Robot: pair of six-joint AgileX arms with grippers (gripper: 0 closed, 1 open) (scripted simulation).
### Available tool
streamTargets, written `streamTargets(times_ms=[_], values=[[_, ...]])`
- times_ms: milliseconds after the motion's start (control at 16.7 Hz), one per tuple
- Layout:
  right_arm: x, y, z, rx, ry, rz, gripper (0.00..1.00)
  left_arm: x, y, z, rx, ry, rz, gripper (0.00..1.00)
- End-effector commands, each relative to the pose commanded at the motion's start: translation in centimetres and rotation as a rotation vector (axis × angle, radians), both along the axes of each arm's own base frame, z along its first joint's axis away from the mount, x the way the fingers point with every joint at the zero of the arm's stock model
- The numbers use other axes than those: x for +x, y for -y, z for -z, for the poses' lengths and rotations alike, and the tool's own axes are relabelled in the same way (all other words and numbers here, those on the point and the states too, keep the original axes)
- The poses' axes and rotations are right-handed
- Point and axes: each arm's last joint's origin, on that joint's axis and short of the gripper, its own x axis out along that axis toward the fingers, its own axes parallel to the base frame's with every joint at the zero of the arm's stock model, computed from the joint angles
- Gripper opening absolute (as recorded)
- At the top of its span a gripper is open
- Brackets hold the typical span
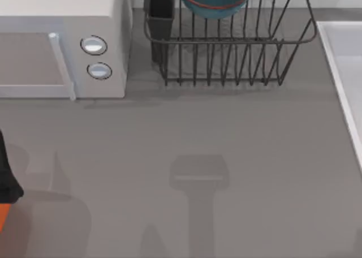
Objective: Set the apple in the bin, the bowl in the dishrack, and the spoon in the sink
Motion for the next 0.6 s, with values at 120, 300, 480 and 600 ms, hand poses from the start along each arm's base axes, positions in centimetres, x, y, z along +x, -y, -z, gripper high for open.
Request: streamTargets(times_ms=[120,300,480,600], values=[[0.0,0.0,0.0,0.0,0.0,0.0,0.0,0.0,0.0,0.0,0.0,0.0,0.0,1.0],[0.0,0.0,0.0,0.0,0.0,0.0,0.0,0.0,0.0,0.0,0.0,0.0,0.0,1.0],[0.1,0.0,-2.2,-0.039,0.005,0.03,0.0,0.0,0.0,0.0,0.0,0.0,0.0,1.0],[0.4,0.1,-3.1,-0.042,0.009,0.027,0.0,0.0,0.0,0.0,0.0,0.0,0.0,1.0]])
